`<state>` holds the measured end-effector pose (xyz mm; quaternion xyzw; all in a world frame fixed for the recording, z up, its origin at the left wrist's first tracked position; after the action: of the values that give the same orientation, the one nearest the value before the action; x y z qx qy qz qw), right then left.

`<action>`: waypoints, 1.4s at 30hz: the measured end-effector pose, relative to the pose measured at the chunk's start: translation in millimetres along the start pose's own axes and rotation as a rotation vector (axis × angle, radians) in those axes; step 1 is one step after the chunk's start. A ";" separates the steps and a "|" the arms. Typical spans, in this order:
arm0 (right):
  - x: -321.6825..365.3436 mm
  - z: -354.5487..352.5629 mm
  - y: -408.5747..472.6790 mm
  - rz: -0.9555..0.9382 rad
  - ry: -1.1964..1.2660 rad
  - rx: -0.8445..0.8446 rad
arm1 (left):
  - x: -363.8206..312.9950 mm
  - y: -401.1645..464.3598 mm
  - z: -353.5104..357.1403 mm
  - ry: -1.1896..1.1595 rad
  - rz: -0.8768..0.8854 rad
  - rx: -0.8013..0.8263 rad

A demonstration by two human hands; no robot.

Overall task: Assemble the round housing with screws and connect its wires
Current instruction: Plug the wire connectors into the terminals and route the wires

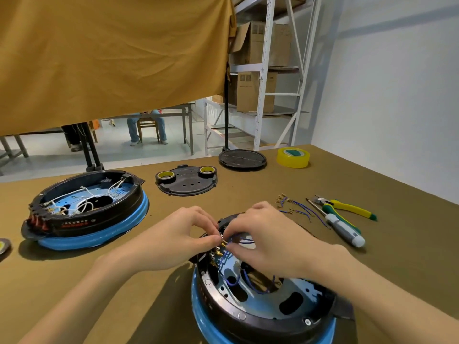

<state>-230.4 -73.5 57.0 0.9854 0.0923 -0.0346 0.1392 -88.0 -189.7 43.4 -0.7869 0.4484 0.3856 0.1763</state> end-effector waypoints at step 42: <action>3.9 35.2 -4.0 0.430 0.417 0.083 | 28.6 6.3 43.1 -0.608 0.047 -0.143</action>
<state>-228.9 -78.9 21.9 0.9730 -0.0934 0.1951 0.0810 -104.1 -182.5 -5.7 -0.6352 0.3650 0.6378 0.2376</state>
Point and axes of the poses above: each hand's wrist, its own y-axis towards the middle knuckle, its own z-axis out of the palm, x = y × z, the point moved 4 cm from there along y, towards the middle knuckle, and after that the axes turned 15 degrees about -y, right-handed, at the moved point
